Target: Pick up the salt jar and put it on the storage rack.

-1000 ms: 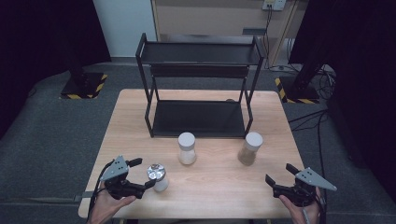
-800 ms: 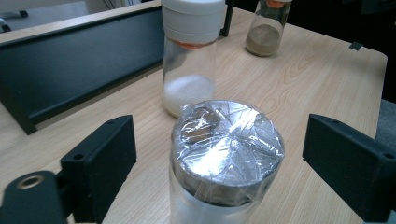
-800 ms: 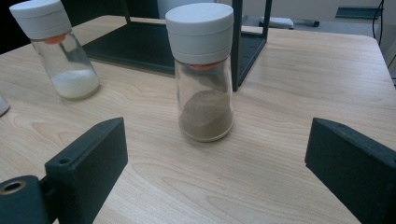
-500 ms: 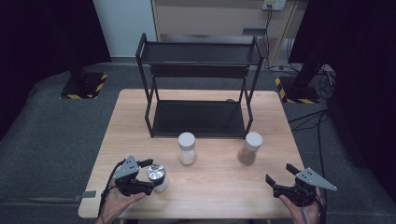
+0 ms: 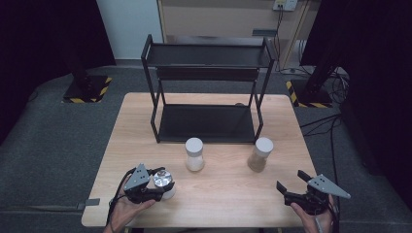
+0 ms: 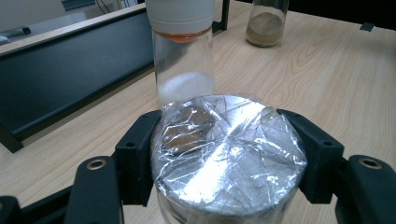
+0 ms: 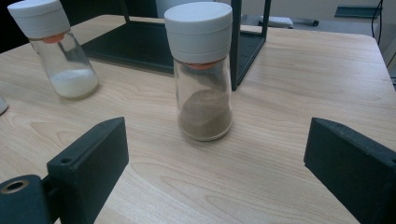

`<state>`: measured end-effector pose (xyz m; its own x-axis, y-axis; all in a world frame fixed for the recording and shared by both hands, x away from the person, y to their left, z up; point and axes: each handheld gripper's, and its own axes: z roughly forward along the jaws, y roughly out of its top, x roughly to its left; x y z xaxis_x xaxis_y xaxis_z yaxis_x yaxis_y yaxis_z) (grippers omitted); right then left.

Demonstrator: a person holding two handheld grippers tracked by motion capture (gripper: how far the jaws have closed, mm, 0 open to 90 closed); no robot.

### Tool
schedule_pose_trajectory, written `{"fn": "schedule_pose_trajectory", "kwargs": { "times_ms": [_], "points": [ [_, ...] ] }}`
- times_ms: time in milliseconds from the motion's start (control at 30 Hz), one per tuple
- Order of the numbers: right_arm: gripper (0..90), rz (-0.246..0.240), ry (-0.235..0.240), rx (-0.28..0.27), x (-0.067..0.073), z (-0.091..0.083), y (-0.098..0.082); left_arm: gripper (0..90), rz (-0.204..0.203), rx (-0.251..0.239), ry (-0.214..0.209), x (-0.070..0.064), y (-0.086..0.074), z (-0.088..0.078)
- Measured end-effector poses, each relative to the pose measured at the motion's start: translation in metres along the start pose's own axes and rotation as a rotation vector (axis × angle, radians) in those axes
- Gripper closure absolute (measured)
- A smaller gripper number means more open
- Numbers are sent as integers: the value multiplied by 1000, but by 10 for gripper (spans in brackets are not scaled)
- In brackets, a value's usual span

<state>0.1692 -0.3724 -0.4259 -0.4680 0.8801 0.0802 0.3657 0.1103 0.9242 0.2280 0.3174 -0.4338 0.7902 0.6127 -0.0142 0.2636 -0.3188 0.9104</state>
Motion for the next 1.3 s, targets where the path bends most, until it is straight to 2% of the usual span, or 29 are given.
{"fn": "schedule_pose_trajectory", "kwargs": {
  "times_ms": [333,433,833,1100,1200,1300],
  "points": [
    [67,0,2,-1,0,0,0,336,3,7,2,1,5,0],
    [67,0,2,-2,0,0,0,336,-11,-1,0,2,7,0],
    [68,0,3,-2,0,0,0,336,-31,-9,35,12,32,-3],
    [69,3,7,-3,-1,0,-1,336,-40,1,94,20,59,8],
    [70,4,7,-5,-2,0,-1,336,-37,0,106,23,64,12],
    [70,4,8,-4,-2,0,-1,336,-21,10,147,26,76,21]
  ]
}}
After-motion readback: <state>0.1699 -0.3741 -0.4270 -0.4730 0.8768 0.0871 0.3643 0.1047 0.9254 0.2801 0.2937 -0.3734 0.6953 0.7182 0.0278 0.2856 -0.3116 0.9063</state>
